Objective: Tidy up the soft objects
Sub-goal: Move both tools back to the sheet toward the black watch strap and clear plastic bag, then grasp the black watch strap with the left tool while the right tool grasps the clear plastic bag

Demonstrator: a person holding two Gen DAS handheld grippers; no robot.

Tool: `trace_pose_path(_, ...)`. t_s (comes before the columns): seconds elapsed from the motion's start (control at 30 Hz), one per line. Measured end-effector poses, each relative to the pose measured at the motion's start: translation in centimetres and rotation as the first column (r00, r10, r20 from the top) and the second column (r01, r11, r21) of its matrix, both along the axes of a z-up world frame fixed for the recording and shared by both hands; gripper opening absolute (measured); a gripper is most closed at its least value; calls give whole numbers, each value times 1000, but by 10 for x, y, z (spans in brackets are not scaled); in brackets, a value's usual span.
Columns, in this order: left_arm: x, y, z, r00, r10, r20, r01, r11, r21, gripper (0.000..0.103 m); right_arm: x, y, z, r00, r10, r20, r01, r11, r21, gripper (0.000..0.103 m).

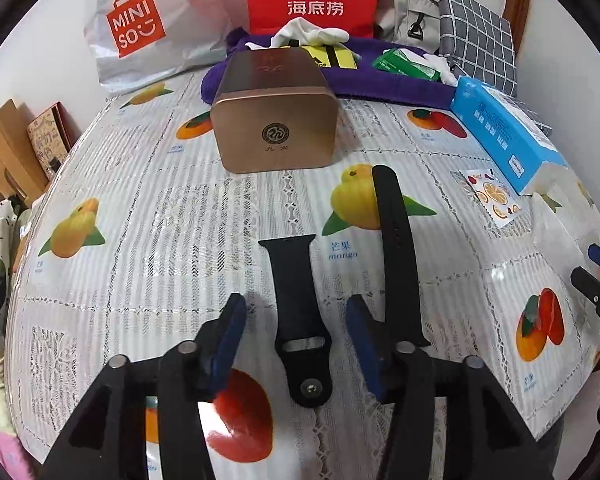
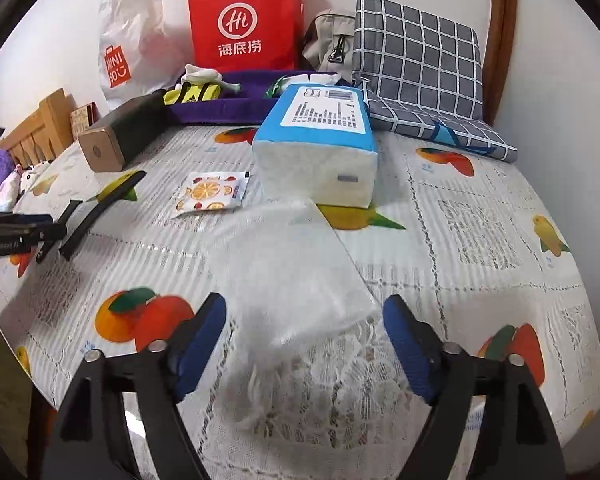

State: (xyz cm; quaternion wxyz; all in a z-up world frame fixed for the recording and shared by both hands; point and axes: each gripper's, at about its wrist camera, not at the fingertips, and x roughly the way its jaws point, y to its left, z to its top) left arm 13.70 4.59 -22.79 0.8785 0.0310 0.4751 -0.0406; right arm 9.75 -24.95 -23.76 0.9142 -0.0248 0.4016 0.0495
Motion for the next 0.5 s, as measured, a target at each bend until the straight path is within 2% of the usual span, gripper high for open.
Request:
trace_pose_path(0.1, 0, -1, -1, 1000, 9, 17, -9, 1000, 1, 51, 15, 10, -5, 999, 45, -31, -46, 999, -15, 82)
trace_pose_path(0.17, 0, -1, 0, 1000, 5, 24, -5, 1000, 4, 38, 27, 13, -12, 997, 30, -73, -31, 999, -13, 82)
trace_pose_path(0.23, 1, 1, 1, 1000, 7, 22, -7, 1000, -5, 31, 32, 14, -12, 998, 6, -56, -6, 1000, -3, 83)
trace_pose_path(0.27, 2, 1, 1, 1000, 7, 20, -7, 1000, -6, 21, 34, 15, -13, 998, -3, -63, 4, 1000, 7, 83)
trace_pose_path(0.33, 4, 2, 2, 1000, 13, 13, -13, 1000, -15, 21, 35, 18, -14, 999, -15, -48, 15, 1000, 3, 82)
trace_pose_path(0.37, 4, 2, 2, 1000, 17, 10, -16, 1000, -17, 21, 35, 20, -14, 999, -9, -42, 9, 1000, -4, 80)
trace_pose_path(0.43, 4, 0, 2, 1000, 15, 6, -15, 1000, -6, 20, 33, 23, -12, 999, 14, -32, -15, 1000, -10, 67)
trace_pose_path(0.5, 4, 0, 3, 1000, 13, -3, -13, 1000, -10, 20, 32, 26, -9, 999, 36, -31, -37, 999, -25, 44)
